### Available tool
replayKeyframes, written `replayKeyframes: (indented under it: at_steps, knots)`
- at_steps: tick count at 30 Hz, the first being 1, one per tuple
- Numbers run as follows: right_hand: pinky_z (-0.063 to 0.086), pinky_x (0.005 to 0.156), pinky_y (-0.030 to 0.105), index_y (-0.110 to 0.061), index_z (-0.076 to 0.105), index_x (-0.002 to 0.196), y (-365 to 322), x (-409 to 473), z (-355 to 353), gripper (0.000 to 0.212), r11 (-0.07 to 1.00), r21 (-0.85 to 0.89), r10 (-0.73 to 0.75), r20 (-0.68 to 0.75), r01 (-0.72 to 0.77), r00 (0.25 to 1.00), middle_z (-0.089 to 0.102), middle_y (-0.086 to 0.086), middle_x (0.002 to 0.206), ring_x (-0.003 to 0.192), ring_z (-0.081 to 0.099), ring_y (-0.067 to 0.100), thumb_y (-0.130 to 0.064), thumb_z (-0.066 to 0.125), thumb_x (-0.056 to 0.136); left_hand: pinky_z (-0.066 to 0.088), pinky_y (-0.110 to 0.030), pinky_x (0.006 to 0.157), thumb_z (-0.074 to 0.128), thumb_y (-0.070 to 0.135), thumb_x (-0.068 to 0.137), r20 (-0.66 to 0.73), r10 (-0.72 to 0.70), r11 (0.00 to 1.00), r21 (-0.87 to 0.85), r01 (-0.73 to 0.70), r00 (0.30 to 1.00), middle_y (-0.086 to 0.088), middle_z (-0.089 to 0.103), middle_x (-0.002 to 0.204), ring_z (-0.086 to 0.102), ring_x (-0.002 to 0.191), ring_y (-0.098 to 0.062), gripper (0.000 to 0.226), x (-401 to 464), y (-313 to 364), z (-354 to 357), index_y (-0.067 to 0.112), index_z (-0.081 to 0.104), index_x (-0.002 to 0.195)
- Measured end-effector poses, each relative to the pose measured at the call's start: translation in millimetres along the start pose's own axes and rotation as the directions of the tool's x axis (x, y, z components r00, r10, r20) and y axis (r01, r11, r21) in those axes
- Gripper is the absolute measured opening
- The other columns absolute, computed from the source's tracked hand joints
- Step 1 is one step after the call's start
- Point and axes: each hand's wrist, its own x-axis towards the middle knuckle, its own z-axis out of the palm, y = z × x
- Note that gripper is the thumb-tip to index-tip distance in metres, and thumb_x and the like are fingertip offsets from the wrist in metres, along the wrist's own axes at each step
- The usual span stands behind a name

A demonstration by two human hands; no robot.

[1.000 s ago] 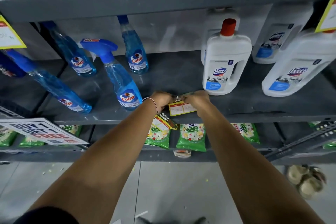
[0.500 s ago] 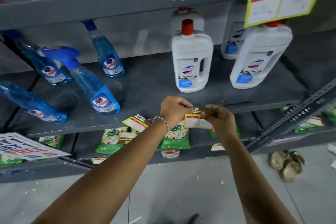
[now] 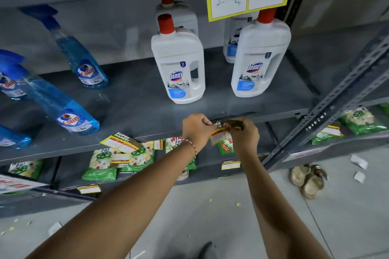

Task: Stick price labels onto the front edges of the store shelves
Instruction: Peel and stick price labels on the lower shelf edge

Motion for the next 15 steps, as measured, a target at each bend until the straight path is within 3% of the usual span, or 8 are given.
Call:
replayKeyframes:
  at_steps: [4,7,9,11,12,14,15]
  knots:
    - [0.051,0.085,0.050,-0.034,0.047,0.092,-0.2,-2.4,5.8,0.043,0.999,-0.032,0.038,-0.107,-0.042,0.993,0.063,-0.013,0.087,0.094,0.062,0.022,-0.038,0.083,0.067,0.061,-0.040,0.062,0.074,0.032,0.066,0.009,-0.046,0.996,0.076,0.046,0.999,-0.008,0.069,0.061,0.069,0.062,-0.024,0.024,0.1,0.7,-2.5,0.016,0.058,0.059]
    - [0.038,0.088,0.046,-0.027,0.052,0.104,-1.7,-11.4,6.2,0.045,0.993,-0.115,0.008,-0.232,-0.035,0.973,0.062,-0.004,0.106,0.109,0.050,0.026,-0.035,0.081,0.070,0.055,-0.031,0.060,0.075,0.036,0.074,0.027,0.005,0.991,0.136,-0.009,1.000,-0.002,0.068,0.070,0.065,0.066,-0.017,0.024,-4.3,-5.0,-14.5,0.018,0.059,0.073]
    - [0.037,0.086,0.045,-0.020,0.056,0.106,-3.3,-24.9,9.0,0.038,0.995,-0.101,-0.046,-0.283,0.018,0.958,0.061,0.003,0.109,0.105,0.048,0.027,-0.028,0.078,0.076,0.052,-0.021,0.062,0.076,0.033,0.076,0.031,0.045,0.995,0.084,-0.048,0.999,0.004,0.067,0.071,0.064,0.067,-0.009,0.020,-8.3,-12.0,-31.7,0.018,0.063,0.078]
    - [0.042,0.082,0.038,-0.015,0.060,0.099,-3.7,-41.5,18.5,0.026,0.993,-0.034,-0.119,-0.234,0.114,0.965,0.063,0.002,0.099,0.094,0.051,0.021,-0.020,0.075,0.079,0.050,-0.013,0.065,0.077,0.028,0.076,0.034,0.082,0.993,0.084,-0.085,0.996,0.007,0.069,0.073,0.063,0.068,-0.002,0.015,-11.8,-20.9,-54.8,0.016,0.068,0.079]
    - [0.046,0.076,0.029,-0.015,0.062,0.095,-6.0,-50.7,24.7,0.019,0.992,0.023,-0.115,-0.170,0.121,0.979,0.064,0.000,0.093,0.088,0.054,0.019,-0.017,0.073,0.081,0.050,-0.011,0.067,0.076,0.025,0.077,0.035,0.097,0.989,0.108,-0.100,0.995,0.008,0.070,0.075,0.063,0.069,0.000,0.012,-13.1,-25.8,-67.7,0.016,0.070,0.080]
    - [0.044,0.064,0.009,-0.017,0.063,0.090,-13.1,-67.8,41.2,0.010,0.988,0.139,-0.059,-0.018,0.061,0.998,0.066,-0.003,0.086,0.079,0.061,0.014,-0.013,0.071,0.084,0.051,-0.011,0.071,0.076,0.019,0.077,0.011,0.120,0.981,0.154,-0.121,0.993,0.009,0.071,0.078,0.062,0.070,0.003,0.006,-15.2,-35.3,-94.6,0.017,0.072,0.081]
    - [0.045,0.064,0.006,-0.018,0.065,0.091,-16.6,-75.5,50.7,0.010,0.986,0.161,-0.054,0.046,0.046,0.997,0.066,-0.005,0.084,0.077,0.062,0.009,-0.012,0.070,0.085,0.051,-0.010,0.072,0.076,0.016,0.077,-0.011,0.139,0.974,0.182,-0.134,0.990,0.008,0.071,0.080,0.061,0.069,0.004,0.005,-15.5,-40.1,-108.5,0.016,0.073,0.081]
